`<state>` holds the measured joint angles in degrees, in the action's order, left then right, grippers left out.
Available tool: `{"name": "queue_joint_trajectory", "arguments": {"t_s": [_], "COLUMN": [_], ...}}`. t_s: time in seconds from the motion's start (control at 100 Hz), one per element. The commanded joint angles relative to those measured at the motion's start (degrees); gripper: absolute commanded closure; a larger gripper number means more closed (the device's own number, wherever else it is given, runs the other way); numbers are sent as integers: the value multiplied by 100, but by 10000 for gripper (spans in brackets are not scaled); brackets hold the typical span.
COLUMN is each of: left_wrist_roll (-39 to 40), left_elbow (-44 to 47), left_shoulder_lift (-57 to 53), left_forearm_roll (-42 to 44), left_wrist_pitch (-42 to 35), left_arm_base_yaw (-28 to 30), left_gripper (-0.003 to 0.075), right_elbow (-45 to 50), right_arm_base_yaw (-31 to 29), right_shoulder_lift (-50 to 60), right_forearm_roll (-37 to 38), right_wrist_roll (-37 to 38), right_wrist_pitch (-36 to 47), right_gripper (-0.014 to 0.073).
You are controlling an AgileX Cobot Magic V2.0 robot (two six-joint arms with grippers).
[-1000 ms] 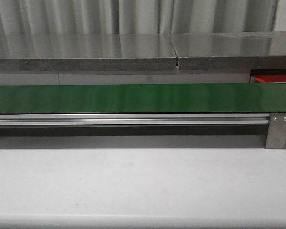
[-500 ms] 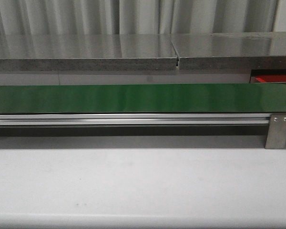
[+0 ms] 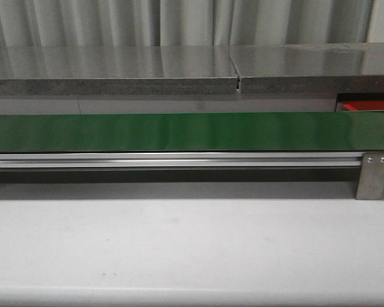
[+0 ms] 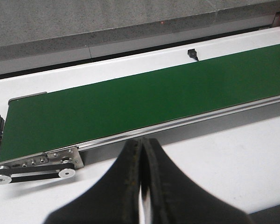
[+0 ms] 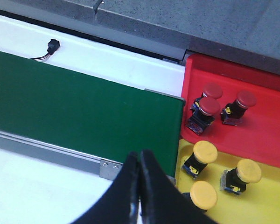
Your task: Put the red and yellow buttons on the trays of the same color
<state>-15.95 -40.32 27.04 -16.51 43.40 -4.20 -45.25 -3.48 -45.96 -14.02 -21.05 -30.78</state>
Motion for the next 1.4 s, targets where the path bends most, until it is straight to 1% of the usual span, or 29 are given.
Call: {"name": "queue_joint_trajectory", "arguments": {"t_s": [0.0,0.24,0.42,0.5,0.57,0.67,0.78,0.9,0.95,0.98,0.99,1.0,1.02,1.07,1.09,1.14,1.21,1.27,1.34,1.39], "left_wrist_roll": [69,69,140,601,883,1138,1163,1222,1222,1222,1222,1222,1222,1222,1225,1225,1225,1225,1225,1225], "left_elbow": [-161,-161,-161,-172,-194,-268,-426,-637,-739,-806,-820,-847,-886,-971,-1007,-1091,-1241,-1403,-1692,-1959], "left_shoulder_lift": [19,19,103,293,529,903,1327,1821,2026,2146,2213,2246,2340,2559,2650,2852,3143,3385,3700,3982], "left_forearm_roll": [-142,-169,-144,206,686,1054,1076,1076,1076,1076,1076,1076,1076,1063,1050,1005,838,689,580,568], "left_wrist_pitch": [-395,-423,-777,-854,-870,-892,-1080,-1336,-1438,-1517,-1539,-1572,-1624,-1757,-1814,-1920,-2017,-2006,-1845,-1539], "left_arm_base_yaw": [-3,-3,8,30,92,247,484,925,1124,1243,1272,1332,1420,1614,1692,1864,2072,2213,2333,2397], "left_gripper": [741,741,741,741,741,741,741,735,704,662,662,631,608,501,471,353,253,232,253,271], "right_elbow": [114,685,768,768,768,768,768,768,768,768,768,768,768,780,780,780,785,784,784,784], "right_arm_base_yaw": [5,5,5,5,5,5,5,5,5,5,5,5,5,5,5,5,5,5,5,5], "right_shoulder_lift": [439,1471,1699,1700,1700,1700,1700,1700,1700,1700,1700,1700,1700,1700,1700,1700,1700,1700,1700,1700], "right_forearm_roll": [11,-87,-95,-95,-95,-95,-95,-95,-95,-95,-95,-95,-95,-95,-95,-90,-90,-90,-90,-90], "right_wrist_roll": [-78,-78,-78,-78,-78,-78,-78,-78,-78,-78,-78,-78,-78,-78,-78,-78,-78,-78,-78,-78], "right_wrist_pitch": [451,430,435,474,504,529,542,559,570,570,570,570,569,561,561,560,560,555,537,510], "right_gripper": [684,684,684,684,684,684,684,684,684,684,684,684,684,684,684,684,684,684,684,684]}}
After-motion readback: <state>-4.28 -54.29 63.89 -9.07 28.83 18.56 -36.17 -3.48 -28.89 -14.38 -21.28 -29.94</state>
